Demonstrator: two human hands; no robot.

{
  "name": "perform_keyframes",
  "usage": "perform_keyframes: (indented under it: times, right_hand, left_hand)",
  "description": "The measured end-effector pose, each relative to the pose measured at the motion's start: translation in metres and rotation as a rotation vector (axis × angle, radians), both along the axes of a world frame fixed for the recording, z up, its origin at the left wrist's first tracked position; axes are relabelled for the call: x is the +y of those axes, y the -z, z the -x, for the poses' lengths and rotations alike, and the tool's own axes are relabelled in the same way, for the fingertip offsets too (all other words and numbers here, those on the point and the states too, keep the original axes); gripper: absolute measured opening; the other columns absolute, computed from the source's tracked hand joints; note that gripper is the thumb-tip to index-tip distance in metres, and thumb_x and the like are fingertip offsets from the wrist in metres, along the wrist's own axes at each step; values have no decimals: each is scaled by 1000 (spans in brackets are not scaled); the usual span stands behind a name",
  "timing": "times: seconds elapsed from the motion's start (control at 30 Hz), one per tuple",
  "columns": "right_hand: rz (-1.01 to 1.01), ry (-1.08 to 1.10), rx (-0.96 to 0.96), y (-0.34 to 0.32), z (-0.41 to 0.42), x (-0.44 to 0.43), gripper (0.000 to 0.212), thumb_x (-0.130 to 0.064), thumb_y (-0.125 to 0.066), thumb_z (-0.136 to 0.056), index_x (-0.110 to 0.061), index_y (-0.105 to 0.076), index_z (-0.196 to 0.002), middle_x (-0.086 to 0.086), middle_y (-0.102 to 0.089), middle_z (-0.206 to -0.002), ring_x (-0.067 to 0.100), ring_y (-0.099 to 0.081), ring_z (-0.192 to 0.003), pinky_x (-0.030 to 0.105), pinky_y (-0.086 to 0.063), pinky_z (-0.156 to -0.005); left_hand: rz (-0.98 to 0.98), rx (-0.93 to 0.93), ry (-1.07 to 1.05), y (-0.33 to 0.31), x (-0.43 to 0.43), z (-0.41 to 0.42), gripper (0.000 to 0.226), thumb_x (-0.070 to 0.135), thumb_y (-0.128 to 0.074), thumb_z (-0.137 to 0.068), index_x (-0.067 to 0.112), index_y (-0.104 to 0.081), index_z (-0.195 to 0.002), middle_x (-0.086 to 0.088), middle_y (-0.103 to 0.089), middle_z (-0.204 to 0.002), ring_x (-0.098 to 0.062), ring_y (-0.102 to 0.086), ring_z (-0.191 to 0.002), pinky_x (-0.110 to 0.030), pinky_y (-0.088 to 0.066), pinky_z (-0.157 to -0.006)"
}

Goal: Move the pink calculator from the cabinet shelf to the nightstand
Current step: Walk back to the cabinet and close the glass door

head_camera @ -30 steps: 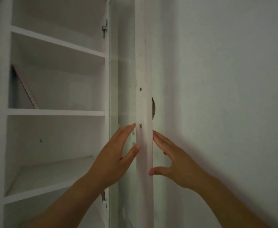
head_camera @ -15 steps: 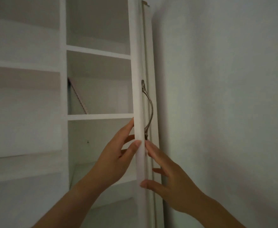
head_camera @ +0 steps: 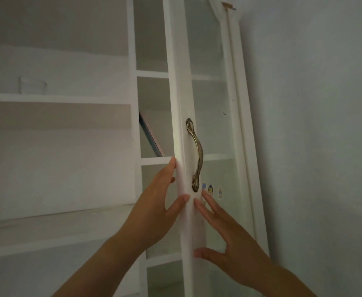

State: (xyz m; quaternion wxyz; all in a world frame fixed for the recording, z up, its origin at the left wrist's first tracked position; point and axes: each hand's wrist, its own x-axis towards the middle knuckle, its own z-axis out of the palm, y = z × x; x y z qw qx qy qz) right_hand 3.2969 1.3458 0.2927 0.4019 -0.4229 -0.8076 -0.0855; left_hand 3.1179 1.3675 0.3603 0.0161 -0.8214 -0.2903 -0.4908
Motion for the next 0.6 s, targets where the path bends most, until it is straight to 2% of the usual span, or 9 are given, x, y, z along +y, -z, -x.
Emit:
perform_keyframes:
  times: [0.07, 0.13, 0.23, 0.33, 0.43, 0.53, 0.6]
  right_hand:
    - [-5, 14, -9, 1, 11, 15, 86, -50, -66, -77, -66, 1, -128, -40, 15, -143, -15, 8, -132, 4, -3, -100]
    - [-20, 42, -23, 2, 21, 31, 87, -50, -66, -76, -65, 2, -129, -39, 15, -144, -14, 8, -133, 10, -6, -105]
    - [-43, 96, -43, 1, 35, 54, 91, -53, -65, -75, -61, 6, -131, -37, 18, -145, -13, 10, -133, 17, -11, -108]
    - [-59, 127, -51, -1, 47, 75, 94, -55, -66, -72, -61, 7, -131, -36, 20, -144, -15, 13, -131, 11, -7, -103]
    - [-83, 150, -54, -1, 51, 90, 96, -58, -67, -69, -62, 6, -131, -36, 21, -144, -16, 15, -130, 5, -3, -98]
    - [-98, 161, -62, 0, 55, 102, 96, -60, -66, -69, -64, 9, -129, -35, 23, -143, -10, 15, -134, 16, -10, -104]
    - [-99, 165, -75, 1, 57, 108, 96, -61, -64, -70, -65, 11, -128, -35, 24, -143, -6, 13, -136, 21, -13, -105]
  left_hand:
    - [21, 10, -32, -1, 14, 13, 74, 51, -44, -74, 43, -3, -134, 16, -34, -136, -4, -38, -122, -32, -38, -101]
    - [14, 38, -70, -2, 30, 26, 76, 48, -47, -78, 35, -6, -141, 9, -30, -146, -12, -36, -130, -38, -37, -105]
    - [-33, 88, -140, -2, 52, 42, 75, 48, -44, -81, 28, -8, -143, 8, -24, -149, -13, -31, -133, -34, -31, -106]
    - [-141, 120, -166, 2, 70, 54, 76, 54, -34, -77, 29, -6, -143, 11, -16, -152, -12, -24, -137, -33, -28, -108]
    - [-286, 133, -171, 11, 91, 59, 63, 53, -27, -86, 31, -6, -142, 12, -7, -151, -15, -21, -138, -36, -31, -106]
    - [-354, 125, -181, 19, 109, 61, 61, 44, -29, -90, 27, -7, -143, 9, -6, -152, -13, -20, -135, -33, -31, -101]
    - [-349, 141, -184, 20, 114, 61, 61, 50, -28, -91, 31, -1, -143, 11, 1, -153, -8, -13, -135, -29, -26, -102]
